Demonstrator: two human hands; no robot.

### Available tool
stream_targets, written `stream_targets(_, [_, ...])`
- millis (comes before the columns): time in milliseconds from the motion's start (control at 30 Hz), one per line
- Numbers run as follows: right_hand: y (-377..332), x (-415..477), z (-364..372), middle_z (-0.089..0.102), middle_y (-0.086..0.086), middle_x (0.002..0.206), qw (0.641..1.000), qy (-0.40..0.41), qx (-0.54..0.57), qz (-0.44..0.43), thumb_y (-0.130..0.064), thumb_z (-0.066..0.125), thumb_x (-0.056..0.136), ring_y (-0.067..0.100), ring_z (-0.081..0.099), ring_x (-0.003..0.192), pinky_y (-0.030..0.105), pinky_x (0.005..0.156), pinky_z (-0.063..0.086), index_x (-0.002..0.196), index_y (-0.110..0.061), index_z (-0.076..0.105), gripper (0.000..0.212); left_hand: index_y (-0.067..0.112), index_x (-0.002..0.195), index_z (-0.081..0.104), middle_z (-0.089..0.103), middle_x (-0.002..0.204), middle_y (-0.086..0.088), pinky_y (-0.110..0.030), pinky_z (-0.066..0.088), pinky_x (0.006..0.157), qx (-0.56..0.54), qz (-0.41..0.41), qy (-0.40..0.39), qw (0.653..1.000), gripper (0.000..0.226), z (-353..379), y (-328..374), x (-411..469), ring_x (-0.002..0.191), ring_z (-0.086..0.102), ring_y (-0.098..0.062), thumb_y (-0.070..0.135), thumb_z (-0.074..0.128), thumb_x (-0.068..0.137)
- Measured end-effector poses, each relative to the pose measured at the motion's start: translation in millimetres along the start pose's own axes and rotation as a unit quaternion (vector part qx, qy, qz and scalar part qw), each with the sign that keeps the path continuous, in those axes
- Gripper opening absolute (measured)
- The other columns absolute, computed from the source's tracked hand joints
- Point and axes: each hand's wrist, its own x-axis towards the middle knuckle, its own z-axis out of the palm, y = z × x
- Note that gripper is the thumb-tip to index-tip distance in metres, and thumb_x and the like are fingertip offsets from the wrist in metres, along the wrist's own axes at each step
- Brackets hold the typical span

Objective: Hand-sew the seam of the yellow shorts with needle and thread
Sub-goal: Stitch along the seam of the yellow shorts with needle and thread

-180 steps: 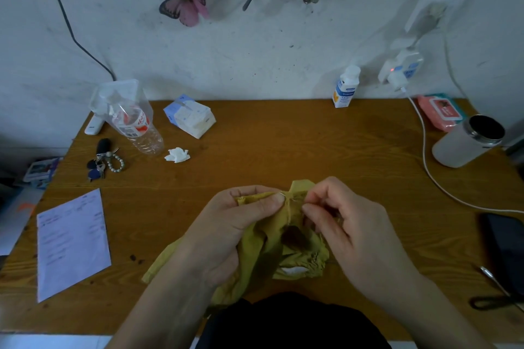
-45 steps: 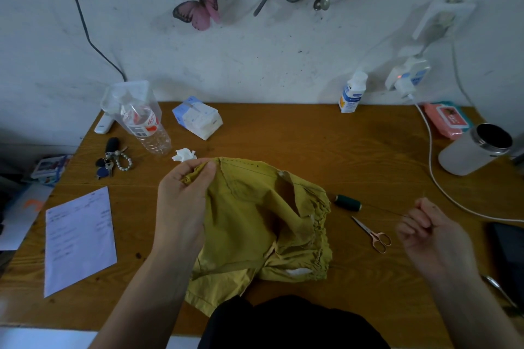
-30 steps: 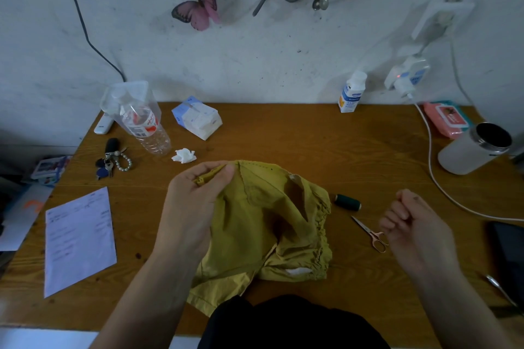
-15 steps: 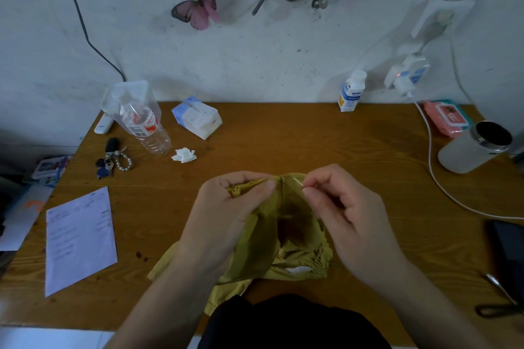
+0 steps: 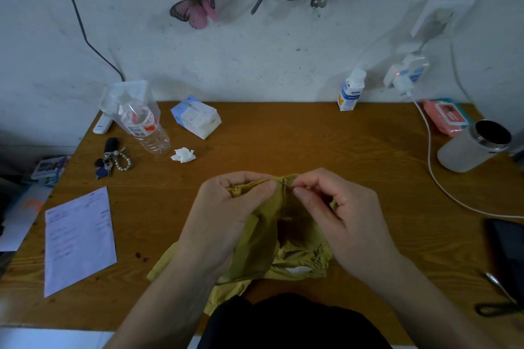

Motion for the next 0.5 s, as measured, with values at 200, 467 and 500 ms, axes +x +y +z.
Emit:
stream_targets(200, [0.2, 0.6, -1.0, 0.063, -0.006, 0.068, 1.000, -0.004, -0.002, 0.001, -0.021, 0.052, 0.089, 0.008, 0.058, 0.061, 0.023, 0.051, 0.045, 0.089, -0.016, 0.066, 0.015, 0.020, 0.076, 0.077, 0.074, 0.076, -0.010, -0.041, 0.055, 0.077, 0.008, 0.004, 0.000, 1.000, 0.018, 0.5, -0.6, 0.6, 0.074, 0.071, -0.026, 0.013, 0.063, 0.084])
stream_targets(467, [-0.3, 1.9, -1.5, 0.065, -0.004, 0.069, 1.000, -0.020, -0.017, -0.002, -0.022, 0.052, 0.088, 0.009, 0.060, 0.061, 0.031, 0.052, 0.047, 0.089, -0.015, 0.067, 0.016, 0.019, 0.076, 0.077, 0.074, 0.078, -0.012, -0.049, 0.055, 0.083, 0.019, 0.002, 0.009, 1.000, 0.015, 0.1, -0.4, -0.1, 0.081, 0.070, -0.032, 0.015, 0.064, 0.083])
stream_targets(500, [-0.5, 2.0, -1.7, 0.065, -0.004, 0.068, 1.000, -0.021, -0.019, -0.003, -0.022, 0.052, 0.088, 0.009, 0.059, 0.060, 0.031, 0.051, 0.047, 0.089, -0.015, 0.067, 0.016, 0.019, 0.076, 0.077, 0.074, 0.078, -0.013, -0.051, 0.055, 0.084, 0.020, 0.005, 0.012, 1.000, 0.015, 0.1, -0.6, -0.2, 0.081, 0.070, -0.033, 0.014, 0.064, 0.083])
